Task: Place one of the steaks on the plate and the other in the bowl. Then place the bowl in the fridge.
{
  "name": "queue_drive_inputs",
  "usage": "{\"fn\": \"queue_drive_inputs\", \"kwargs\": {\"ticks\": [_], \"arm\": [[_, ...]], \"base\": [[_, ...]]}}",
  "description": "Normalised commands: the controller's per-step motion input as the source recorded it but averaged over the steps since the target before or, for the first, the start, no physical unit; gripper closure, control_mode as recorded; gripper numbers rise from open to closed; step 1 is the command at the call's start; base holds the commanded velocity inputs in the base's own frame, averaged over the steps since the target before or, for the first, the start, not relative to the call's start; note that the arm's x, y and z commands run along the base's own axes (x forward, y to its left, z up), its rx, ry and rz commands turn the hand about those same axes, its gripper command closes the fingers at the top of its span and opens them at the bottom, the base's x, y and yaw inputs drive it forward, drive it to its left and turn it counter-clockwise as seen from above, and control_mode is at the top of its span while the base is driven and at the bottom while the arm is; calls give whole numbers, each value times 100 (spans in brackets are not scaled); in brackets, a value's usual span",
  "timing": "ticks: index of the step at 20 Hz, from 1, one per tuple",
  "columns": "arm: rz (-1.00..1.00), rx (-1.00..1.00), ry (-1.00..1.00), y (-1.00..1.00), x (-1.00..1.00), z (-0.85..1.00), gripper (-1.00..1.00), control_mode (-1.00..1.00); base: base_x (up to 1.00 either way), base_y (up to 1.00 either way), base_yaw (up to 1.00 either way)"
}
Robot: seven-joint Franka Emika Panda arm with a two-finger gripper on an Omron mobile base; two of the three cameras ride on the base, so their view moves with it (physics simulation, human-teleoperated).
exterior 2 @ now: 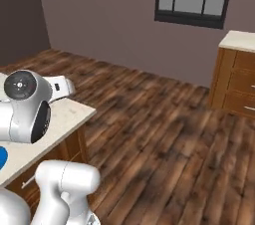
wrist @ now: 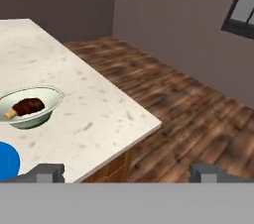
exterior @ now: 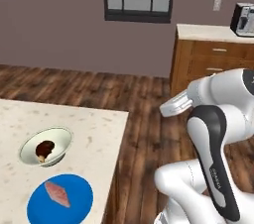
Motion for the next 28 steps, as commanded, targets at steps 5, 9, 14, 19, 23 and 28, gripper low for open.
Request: {"fn": "queue_drive_inputs", "kwargs": {"ticks": [5, 9, 14, 19, 23, 28], "arm": [[0, 0, 0, 0, 0, 0, -100, 100], [0, 0, 0, 0, 0, 0, -100, 100], [0, 0, 0, 0, 0, 0, -100, 100], [0, 0, 0, 0, 0, 0, -100, 100], [0, 0, 0, 0, 0, 0, -100, 100], [0, 0, 0, 0, 0, 0, -100, 100]], "base": [[11, 0, 61], [28, -3, 62], [55, -45, 50], [47, -68, 41], [42, -61, 40], [49, -45, 39]]}}
